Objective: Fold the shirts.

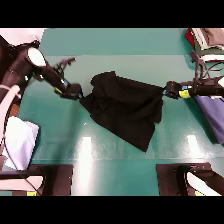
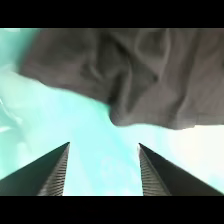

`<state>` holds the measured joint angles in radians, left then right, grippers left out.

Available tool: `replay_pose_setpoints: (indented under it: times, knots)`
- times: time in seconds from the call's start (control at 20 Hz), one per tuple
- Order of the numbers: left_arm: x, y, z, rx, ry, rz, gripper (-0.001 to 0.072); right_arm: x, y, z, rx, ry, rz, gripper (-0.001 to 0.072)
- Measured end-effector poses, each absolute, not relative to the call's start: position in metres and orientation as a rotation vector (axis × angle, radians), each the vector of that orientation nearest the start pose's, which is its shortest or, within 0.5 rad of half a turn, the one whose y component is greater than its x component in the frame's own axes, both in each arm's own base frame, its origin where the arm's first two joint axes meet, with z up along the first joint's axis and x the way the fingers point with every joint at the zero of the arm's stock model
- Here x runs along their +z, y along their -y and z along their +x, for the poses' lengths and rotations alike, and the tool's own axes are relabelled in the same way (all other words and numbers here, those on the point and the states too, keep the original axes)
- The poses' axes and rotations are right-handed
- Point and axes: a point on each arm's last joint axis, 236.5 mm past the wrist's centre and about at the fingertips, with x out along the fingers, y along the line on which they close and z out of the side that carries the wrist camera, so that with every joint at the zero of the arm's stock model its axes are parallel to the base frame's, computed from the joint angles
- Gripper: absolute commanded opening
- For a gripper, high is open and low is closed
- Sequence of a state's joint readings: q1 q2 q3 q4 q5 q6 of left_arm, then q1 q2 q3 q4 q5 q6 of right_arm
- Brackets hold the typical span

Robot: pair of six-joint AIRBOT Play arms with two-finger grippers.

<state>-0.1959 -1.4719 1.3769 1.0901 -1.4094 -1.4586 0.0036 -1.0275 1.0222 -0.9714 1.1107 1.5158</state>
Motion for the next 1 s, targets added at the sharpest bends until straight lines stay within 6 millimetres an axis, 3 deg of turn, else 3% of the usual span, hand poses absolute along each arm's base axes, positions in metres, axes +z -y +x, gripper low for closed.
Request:
replay_pose_setpoints:
  times: [0.2, 0.25, 0.35, 0.5, 0.8, 1.0]
  knots:
    - [-0.012, 0.232, 0.293, -0.614, -1.517, -0.218, 0.0512, 0.099, -0.107, 0.354, 0.334, -1.034, 0.5, 0.0024]
    - [-0.02, 0.242, 0.28, -0.623, -1.524, -0.208, 0.0581, 0.1, -0.106, 0.353, 0.332, -1.032, 0.502, 0.0024]
    - [-0.032, 0.256, 0.265, -0.615, -1.523, -0.216, 0.0581, 0.1, -0.104, 0.352, 0.331, -1.036, 0.502, 0.0024]
    - [-0.041, 0.264, 0.265, -0.569, -1.492, -0.241, 0.0581, 0.099, -0.104, 0.348, 0.334, -1.05, 0.503, 0.0024]
    - [-0.049, 0.27, 0.294, -0.487, -1.377, -0.304, 0.058, 0.098, -0.106, 0.343, 0.341, -1.071, 0.5, 0.0024]
    - [-0.067, 0.27, 0.301, -0.439, -1.385, -0.327, 0.0573, 0.097, -0.106, 0.34, 0.352, -1.084, 0.489, 0.0024]
